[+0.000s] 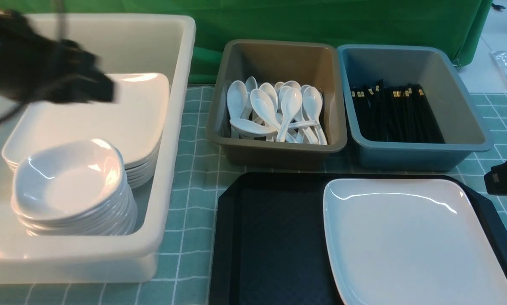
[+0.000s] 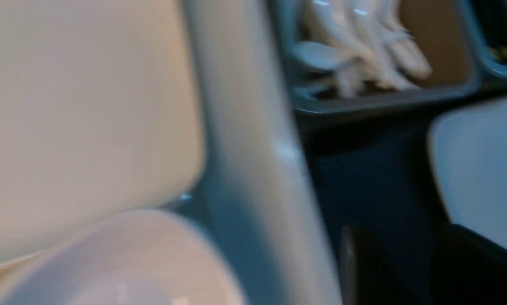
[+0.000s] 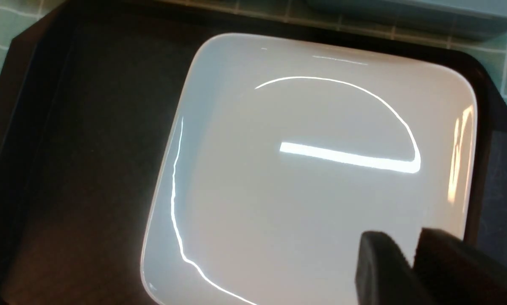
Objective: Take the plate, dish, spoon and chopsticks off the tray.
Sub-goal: Use the left arm to move the plate from right to left
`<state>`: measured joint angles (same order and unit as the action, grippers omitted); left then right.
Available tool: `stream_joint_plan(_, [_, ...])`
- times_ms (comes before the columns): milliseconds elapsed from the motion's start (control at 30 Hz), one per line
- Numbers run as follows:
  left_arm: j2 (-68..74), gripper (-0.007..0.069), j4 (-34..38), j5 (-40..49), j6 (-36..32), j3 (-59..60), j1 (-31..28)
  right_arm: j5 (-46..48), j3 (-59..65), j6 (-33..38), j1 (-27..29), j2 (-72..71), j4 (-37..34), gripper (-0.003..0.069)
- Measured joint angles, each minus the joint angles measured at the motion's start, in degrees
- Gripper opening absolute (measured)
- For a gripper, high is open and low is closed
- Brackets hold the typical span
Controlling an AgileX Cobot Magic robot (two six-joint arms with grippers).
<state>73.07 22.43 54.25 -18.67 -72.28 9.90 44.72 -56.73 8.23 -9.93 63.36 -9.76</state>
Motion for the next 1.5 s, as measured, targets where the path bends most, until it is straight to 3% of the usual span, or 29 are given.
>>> stream_joint_plan(67, [2.0, 0.0048, -0.4, -0.6, 2.2, 0.0, 8.6, 0.0, 0.0, 0.0, 0.0, 0.0, 0.0, 0.0161])
stream_joint_plan(133, [5.0, 0.0021, -1.5, -1.9, 5.2, 0.0, 15.6, 0.0, 0.0, 0.0, 0.0, 0.0, -0.1, 0.0161])
stream_joint_plan(267, [13.5, 0.0034, -5.3, -5.6, 10.8, 0.0, 27.2, 0.5, 0.0, 0.0, 0.0, 0.0, 1.3, 0.0161])
stream_joint_plan(367, [17.6, 0.0065, -6.2, -7.0, 11.9, 0.0, 30.7, 1.6, 0.0, 0.0, 0.0, 0.0, 3.5, 0.0161])
stream_joint_plan(500, [25.8, 0.0214, -6.2, -12.4, 16.3, 0.0, 35.1, 4.3, 0.0, -3.1, 0.0, -0.2, 9.8, 0.0161])
stream_joint_plan(667, [31.9, 0.0364, -4.5, -18.5, 17.2, 0.0, 36.8, 5.1, 0.0, -4.4, 0.0, -0.6, 10.9, 0.0163])
stream_joint_plan(733, [35.9, 0.0466, -2.4, -22.2, 17.2, 0.0, 37.5, 5.2, 0.0, -4.5, 0.0, -0.6, 10.9, 0.0168])
stream_joint_plan(900, [39.9, 0.0530, 1.8, -25.4, 16.6, 0.0, 37.6, 5.3, 0.0, -4.5, 0.0, -0.6, 10.9, 0.0174])
stream_joint_plan(1000, [40.4, 0.0514, 3.9, -26.8, 15.4, -0.1, 37.6, 5.3, 0.0, -4.5, 0.0, -0.6, 11.0, 0.0175])
stream_joint_plan(1167, [41.1, 0.0305, 6.3, -27.8, 14.4, -0.1, 37.6, 5.0, 0.0, -4.5, 0.0, -0.6, 11.0, 0.0176])
stream_joint_plan(1200, [41.1, 0.0216, 6.2, -27.6, 14.5, -0.1, 37.6, 4.9, 0.0, -4.5, 0.0, -0.6, 11.0, 0.0176])
stream_joint_plan(1233, [41.1, 0.0204, 6.3, -27.7, 14.6, -0.1, 37.6, 4.9, 0.0, -4.5, 0.0, -0.6, 11.0, 0.0177])
stream_joint_plan(1300, [41.1, 0.0103, 7.6, -28.6, 15.7, -0.2, 37.2, 4.9, 0.0, -4.5, 0.0, -0.6, 11.0, 0.0179])
stream_joint_plan(1400, [40.5, 0.0051, 7.5, -27.1, 15.9, -0.5, 36.6, 4.9, 0.0, -4.5, 0.0, -0.6, 11.0, 0.0181])
stream_joint_plan(1500, [38.3, 0.0041, 6.1, -18.1, 17.5, -0.5, 34.3, 4.9, 0.0, -4.5, 0.0, -0.6, 11.0, 0.0186])
